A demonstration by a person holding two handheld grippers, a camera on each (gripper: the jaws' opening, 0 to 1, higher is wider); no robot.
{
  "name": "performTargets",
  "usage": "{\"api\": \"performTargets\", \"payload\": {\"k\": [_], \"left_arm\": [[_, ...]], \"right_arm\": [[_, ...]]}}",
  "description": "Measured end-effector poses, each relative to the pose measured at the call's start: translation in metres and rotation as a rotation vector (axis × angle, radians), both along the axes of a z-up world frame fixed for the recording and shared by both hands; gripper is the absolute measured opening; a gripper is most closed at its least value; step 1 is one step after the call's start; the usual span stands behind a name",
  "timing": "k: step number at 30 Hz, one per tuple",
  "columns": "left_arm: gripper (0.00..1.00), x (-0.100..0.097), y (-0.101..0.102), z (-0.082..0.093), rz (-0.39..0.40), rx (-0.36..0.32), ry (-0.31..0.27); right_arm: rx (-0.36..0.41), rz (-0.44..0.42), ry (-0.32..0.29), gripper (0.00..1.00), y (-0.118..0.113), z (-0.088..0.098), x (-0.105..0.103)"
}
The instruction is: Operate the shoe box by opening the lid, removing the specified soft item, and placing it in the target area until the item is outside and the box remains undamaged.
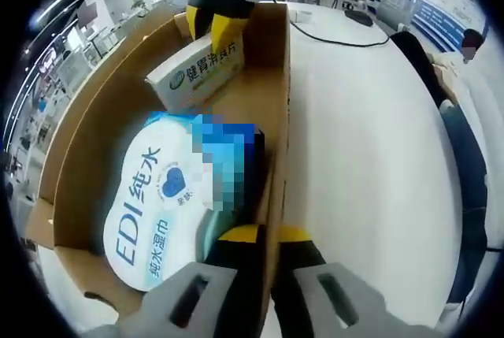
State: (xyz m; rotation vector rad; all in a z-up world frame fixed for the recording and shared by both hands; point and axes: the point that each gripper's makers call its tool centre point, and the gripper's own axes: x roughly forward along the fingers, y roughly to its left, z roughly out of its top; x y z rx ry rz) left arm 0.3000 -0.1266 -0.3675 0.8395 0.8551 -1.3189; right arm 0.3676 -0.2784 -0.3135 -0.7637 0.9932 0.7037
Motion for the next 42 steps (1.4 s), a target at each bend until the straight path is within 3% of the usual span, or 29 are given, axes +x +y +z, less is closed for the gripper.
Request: {"api": "performTargets", "payload": {"k": [7, 12, 14, 16, 17, 19, 20, 23, 27, 31, 42], "left_arm": [[0.02, 0.000, 0.000, 0.000, -0.003, 0.000, 0.000], [0.02, -0.001, 0.000, 0.000, -0.002, -0.001, 0.001], [0.02, -0.001, 0.000, 0.000, -0.002, -0.001, 0.002], [0.02, -0.001, 0.000, 0.000, 0.001, -0.001, 0.005], [0.02, -0.001, 0.000, 0.000, 0.002, -0.001, 0.007], [0.02, -0.001, 0.000, 0.000, 0.002, -0.001, 0.007], [0.02, -0.001, 0.000, 0.000, 0.003, -0.001, 0.007], [0.02, -0.001, 0.000, 0.000, 0.004, -0.001, 0.008], [0.02, -0.001, 0.000, 0.000, 0.011, -0.002, 0.009], [0.02, -0.001, 0.000, 0.000, 0.011, -0.002, 0.012], [0.02, -0.001, 0.000, 0.000, 0.005, -0.004, 0.009]], "right_arm": [[0.024, -0.015, -0.007, 0.18, 0.007, 0.006, -0.020], [0.032, -0.023, 0.008, 0.19, 0.006, 0.004, -0.015], [0.039, -0.013, 0.015, 0.25, 0.009, 0.004, -0.008], [0.135, -0.040, 0.081, 0.38, 0.023, -0.004, -0.004], [0.148, -0.058, 0.069, 0.41, 0.023, -0.004, 0.002], [0.113, -0.028, 0.075, 0.41, 0.023, -0.005, 0.003], [0.095, -0.026, 0.116, 0.42, 0.023, -0.009, -0.001], [0.093, -0.020, 0.146, 0.46, 0.026, -0.021, 0.007], [0.116, -0.028, 0.206, 0.49, 0.034, -0.025, -0.001], [0.130, -0.059, 0.254, 0.46, 0.036, -0.025, -0.009], [0.105, -0.029, 0.262, 0.28, 0.033, -0.024, -0.016]]}}
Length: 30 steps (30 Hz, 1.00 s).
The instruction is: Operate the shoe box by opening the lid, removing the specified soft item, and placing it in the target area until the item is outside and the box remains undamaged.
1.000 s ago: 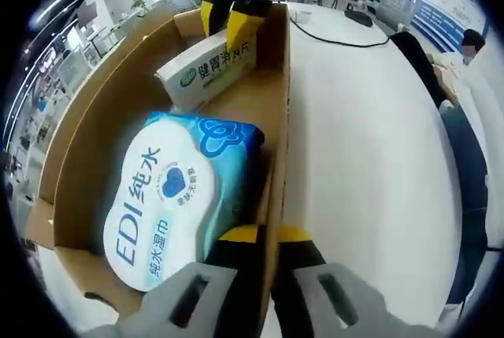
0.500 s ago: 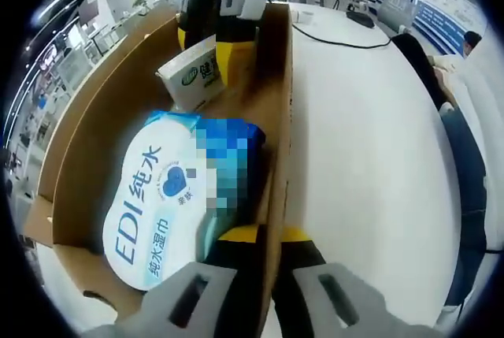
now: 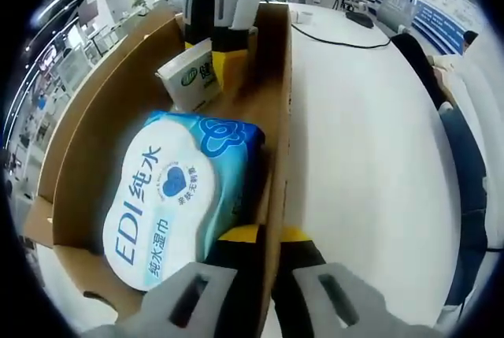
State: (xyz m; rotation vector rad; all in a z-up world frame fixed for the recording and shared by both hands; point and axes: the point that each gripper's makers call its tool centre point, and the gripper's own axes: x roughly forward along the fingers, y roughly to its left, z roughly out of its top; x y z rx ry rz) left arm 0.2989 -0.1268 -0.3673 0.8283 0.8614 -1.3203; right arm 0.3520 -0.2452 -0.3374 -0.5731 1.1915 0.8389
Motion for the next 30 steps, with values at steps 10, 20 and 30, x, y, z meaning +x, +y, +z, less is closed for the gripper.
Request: {"api": "performTargets", "payload": {"k": [10, 20, 30], "left_arm": [[0.02, 0.000, 0.000, 0.000, -0.006, 0.001, -0.004], [0.02, 0.001, 0.000, 0.000, -0.008, 0.002, -0.008], [0.02, 0.000, 0.000, 0.000, -0.009, 0.001, -0.006]], "right_arm": [[-0.016, 0.026, -0.018, 0.21, -0.004, -0.002, 0.004], [-0.018, 0.020, -0.038, 0.20, -0.008, -0.004, 0.017], [0.014, -0.036, -0.075, 0.20, -0.002, 0.022, 0.020]]}}
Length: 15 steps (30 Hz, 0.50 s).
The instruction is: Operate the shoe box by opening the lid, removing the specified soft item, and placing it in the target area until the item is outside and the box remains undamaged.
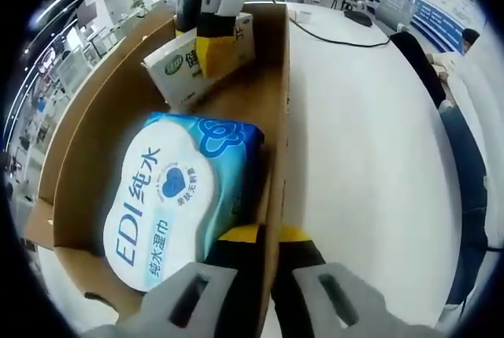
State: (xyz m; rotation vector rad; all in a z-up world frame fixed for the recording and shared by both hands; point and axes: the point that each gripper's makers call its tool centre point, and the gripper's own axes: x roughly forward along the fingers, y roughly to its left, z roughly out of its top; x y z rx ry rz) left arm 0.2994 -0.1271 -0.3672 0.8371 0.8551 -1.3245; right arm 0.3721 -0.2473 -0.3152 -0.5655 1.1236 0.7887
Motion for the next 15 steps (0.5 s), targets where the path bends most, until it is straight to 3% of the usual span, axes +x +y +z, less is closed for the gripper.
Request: {"api": "performTargets", "payload": {"k": [15], "left_arm": [[0.02, 0.000, 0.000, 0.000, -0.009, 0.002, -0.004]], "right_arm": [[0.037, -0.084, -0.081, 0.20, 0.001, 0.046, -0.007]]}}
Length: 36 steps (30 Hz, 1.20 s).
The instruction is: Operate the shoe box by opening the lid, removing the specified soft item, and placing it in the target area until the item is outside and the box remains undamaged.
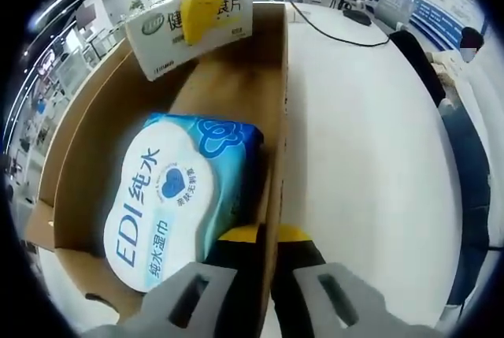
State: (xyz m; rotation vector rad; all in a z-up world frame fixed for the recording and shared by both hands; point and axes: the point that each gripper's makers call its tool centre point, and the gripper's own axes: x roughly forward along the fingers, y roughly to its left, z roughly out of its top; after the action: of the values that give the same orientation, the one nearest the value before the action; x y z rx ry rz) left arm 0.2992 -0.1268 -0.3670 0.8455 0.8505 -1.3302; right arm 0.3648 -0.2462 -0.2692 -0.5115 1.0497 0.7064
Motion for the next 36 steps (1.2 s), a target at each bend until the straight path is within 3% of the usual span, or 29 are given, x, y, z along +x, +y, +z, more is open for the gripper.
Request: {"api": "performTargets", "payload": {"k": [8, 11, 16, 23, 36], "left_arm": [[0.02, 0.000, 0.000, 0.000, -0.002, 0.001, 0.006], [0.02, 0.000, 0.000, 0.000, -0.001, 0.002, 0.004], [0.02, 0.000, 0.001, 0.000, -0.014, 0.002, -0.002], [0.02, -0.001, 0.000, 0.001, -0.015, -0.001, 0.003], [0.02, -0.001, 0.000, 0.001, -0.014, -0.004, 0.004]], "right_arm": [[0.020, -0.051, -0.060, 0.19, -0.003, 0.027, -0.002], [0.037, -0.074, -0.072, 0.19, -0.011, 0.022, 0.006], [0.078, -0.110, -0.113, 0.19, -0.029, 0.036, 0.020], [0.114, -0.133, -0.162, 0.19, -0.044, 0.063, 0.010], [0.155, -0.252, -0.190, 0.19, -0.116, 0.078, 0.001]]}}
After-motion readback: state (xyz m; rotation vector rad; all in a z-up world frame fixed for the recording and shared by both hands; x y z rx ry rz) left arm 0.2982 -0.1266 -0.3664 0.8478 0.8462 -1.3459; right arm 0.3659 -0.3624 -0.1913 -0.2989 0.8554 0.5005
